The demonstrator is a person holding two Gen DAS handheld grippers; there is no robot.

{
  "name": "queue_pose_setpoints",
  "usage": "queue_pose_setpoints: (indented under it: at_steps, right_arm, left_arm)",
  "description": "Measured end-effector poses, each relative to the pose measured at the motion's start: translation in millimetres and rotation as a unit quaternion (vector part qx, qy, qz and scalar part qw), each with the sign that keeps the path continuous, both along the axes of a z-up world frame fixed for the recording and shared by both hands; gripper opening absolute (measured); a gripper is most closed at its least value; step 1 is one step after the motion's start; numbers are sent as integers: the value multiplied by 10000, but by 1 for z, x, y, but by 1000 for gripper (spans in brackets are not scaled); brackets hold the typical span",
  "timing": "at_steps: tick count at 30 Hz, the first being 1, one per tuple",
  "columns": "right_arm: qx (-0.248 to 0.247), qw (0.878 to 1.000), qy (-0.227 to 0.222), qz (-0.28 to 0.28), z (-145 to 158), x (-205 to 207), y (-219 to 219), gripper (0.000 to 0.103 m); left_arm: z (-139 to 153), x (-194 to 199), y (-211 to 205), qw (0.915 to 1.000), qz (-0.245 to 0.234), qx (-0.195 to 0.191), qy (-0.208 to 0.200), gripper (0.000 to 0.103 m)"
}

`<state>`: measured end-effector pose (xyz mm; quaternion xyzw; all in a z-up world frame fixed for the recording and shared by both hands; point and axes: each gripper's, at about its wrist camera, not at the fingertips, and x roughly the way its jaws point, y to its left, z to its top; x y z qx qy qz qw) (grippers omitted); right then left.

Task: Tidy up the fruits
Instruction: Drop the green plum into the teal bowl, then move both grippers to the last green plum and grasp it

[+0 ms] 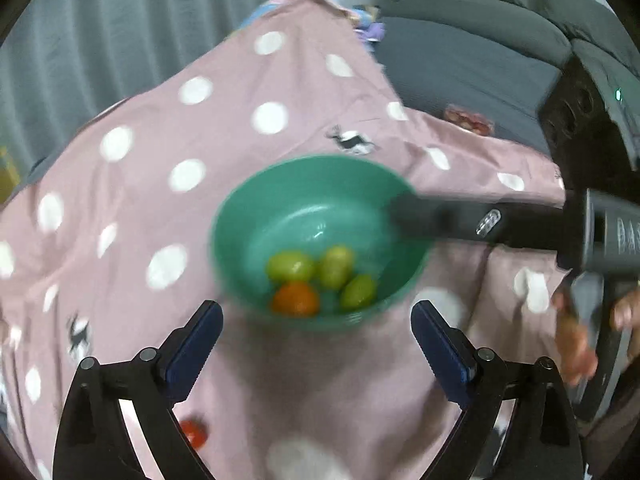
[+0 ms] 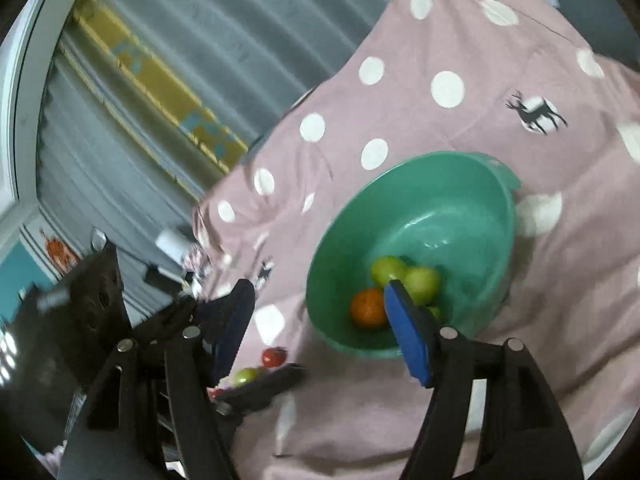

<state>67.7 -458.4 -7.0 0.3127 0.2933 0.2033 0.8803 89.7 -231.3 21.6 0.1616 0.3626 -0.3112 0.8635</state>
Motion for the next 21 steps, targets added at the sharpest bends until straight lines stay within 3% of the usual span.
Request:
queue_pose_setpoints:
  at_steps: [4, 7, 9, 14, 19, 21]
  right_arm:
    - [354, 9993, -53, 71, -8, -21, 14, 72]
    - [287, 9991, -90, 315, -11, -33, 41, 72]
    - [102, 9982, -153, 577, -12, -39, 65, 72]
    - [-661, 9879, -126, 1395, -21, -45, 142, 72]
    - [-1391, 9707, 157, 1951, -42, -50, 207, 72]
    - [-1454, 9673, 237, 2064, -48, -59, 223, 72]
  left_arm:
    - [11, -19, 70, 9954, 747, -604, 12, 98]
    - [11, -44, 134, 9812, 1358, -1370, 96, 100]
    - [4, -61, 169, 9721, 1724, -1585, 140, 102]
    - [-23, -104, 236, 9550, 2563, -1482, 178, 102]
    - [-47, -134, 259, 9565, 2712, -1029, 306, 102]
    - [-54, -143, 262, 9585, 2683, -875, 410, 102]
